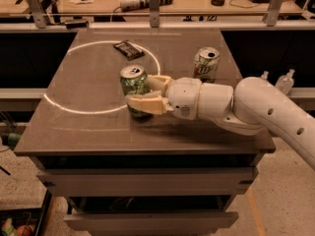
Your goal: Place green can upright
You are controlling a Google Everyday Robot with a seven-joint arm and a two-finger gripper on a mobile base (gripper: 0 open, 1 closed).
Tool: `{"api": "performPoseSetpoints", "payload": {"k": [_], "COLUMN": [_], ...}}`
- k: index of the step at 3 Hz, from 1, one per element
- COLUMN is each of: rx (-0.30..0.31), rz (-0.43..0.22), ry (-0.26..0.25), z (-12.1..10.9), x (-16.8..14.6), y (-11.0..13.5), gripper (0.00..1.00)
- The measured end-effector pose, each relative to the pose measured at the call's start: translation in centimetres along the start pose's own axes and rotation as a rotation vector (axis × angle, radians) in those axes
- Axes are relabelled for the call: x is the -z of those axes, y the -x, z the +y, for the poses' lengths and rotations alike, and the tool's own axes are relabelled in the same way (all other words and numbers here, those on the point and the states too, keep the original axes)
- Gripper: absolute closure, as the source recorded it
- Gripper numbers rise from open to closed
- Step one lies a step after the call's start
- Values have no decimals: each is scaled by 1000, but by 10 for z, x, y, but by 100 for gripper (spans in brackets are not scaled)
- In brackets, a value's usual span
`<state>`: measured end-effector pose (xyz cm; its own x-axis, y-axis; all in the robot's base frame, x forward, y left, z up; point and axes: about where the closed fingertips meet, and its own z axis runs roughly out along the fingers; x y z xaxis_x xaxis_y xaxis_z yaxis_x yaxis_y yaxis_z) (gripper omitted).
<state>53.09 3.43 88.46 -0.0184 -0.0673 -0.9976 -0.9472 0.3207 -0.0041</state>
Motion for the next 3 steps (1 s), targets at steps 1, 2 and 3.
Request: {"api": "performPoseSetpoints", "payload": {"k": [1, 2, 3], "rx": [2, 5, 6], "rz": [-8, -12, -11], "ry": [-7, -21, -16], "z": [-1, -2, -1], "x": [1, 3, 1], "y": [-2, -4, -3], "gripper": [100, 100, 82]}}
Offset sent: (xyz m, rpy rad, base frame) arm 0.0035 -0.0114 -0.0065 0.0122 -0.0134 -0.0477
